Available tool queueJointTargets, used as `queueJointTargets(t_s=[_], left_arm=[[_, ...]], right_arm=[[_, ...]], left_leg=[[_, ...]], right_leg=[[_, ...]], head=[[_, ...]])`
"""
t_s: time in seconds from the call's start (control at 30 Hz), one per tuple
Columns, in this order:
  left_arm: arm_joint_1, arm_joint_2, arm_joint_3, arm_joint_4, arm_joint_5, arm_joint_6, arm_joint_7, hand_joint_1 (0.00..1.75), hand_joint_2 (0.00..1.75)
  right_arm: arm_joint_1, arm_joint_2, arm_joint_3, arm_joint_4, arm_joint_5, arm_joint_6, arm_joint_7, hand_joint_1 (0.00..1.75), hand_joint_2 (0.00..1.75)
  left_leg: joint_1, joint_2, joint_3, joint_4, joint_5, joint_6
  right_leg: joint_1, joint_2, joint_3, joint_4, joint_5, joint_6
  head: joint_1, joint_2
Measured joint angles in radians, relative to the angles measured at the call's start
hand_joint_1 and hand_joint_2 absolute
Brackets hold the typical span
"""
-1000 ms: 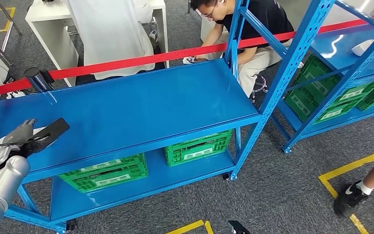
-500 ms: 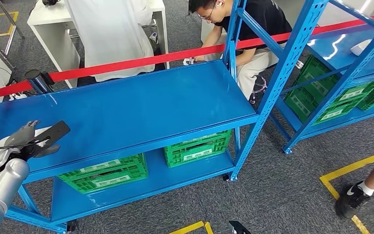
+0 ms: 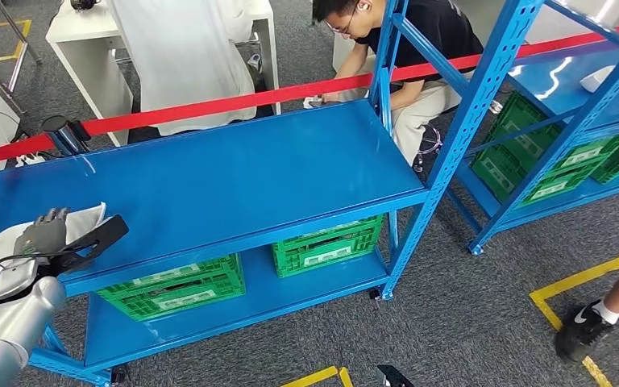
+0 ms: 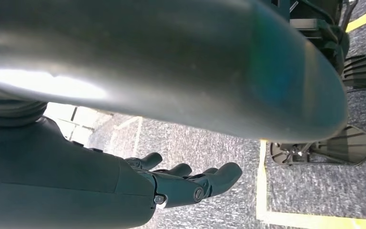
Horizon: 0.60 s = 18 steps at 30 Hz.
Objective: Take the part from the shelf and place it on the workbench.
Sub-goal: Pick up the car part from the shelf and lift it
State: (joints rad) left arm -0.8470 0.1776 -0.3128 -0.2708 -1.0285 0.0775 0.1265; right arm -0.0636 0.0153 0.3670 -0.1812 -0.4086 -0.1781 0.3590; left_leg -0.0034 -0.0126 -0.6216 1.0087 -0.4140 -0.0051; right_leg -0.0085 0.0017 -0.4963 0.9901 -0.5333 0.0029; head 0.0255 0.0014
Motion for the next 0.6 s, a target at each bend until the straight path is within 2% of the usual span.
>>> queueJointTargets(t_s=[0.03, 0.07, 0.23, 0.6], left_arm=[[0.009, -0.004, -0.008, 0.0, -0.008, 0.018, 0.012, 1.5, 1.75], [0.019, -0.009, -0.016, 0.0, -0.017, 0.037, 0.023, 1.75, 1.75], [0.063, -0.026, -0.037, 0.003, -0.034, 0.116, 0.029, 1.75, 1.75], [0.088, -0.044, -0.039, 0.008, -0.033, 0.183, -0.015, 1.75, 1.75]], right_arm=[[-0.001, 0.0, 0.003, 0.0, 0.0, 0.001, 0.0, 0.0, 0.0], [-0.001, 0.0, 0.006, 0.0, 0.0, 0.002, 0.0, 0.0, 0.0], [-0.001, 0.0, 0.011, 0.0, -0.001, 0.012, 0.0, 0.0, 0.0], [0.006, 0.0, 0.011, 0.0, -0.007, 0.011, 0.0, 0.0, 0.0]], left_leg=[[0.0, 0.0, 0.002, 0.0, -0.001, 0.0], [0.0, 0.0, 0.004, 0.0, -0.001, 0.0], [0.0, 0.0, 0.01, 0.0, -0.002, 0.0], [0.0, 0.0, 0.012, -0.001, -0.003, -0.001]], right_leg=[[0.0, 0.0, 0.002, 0.0, -0.001, 0.0], [0.0, 0.0, 0.004, 0.0, -0.001, 0.0], [0.0, 0.0, 0.009, 0.0, -0.003, 0.001], [0.0, 0.0, 0.011, 0.0, -0.003, 0.0]], head=[[0.0, 0.0], [0.0, 0.0], [0.0, 0.0], [0.0, 0.0]])
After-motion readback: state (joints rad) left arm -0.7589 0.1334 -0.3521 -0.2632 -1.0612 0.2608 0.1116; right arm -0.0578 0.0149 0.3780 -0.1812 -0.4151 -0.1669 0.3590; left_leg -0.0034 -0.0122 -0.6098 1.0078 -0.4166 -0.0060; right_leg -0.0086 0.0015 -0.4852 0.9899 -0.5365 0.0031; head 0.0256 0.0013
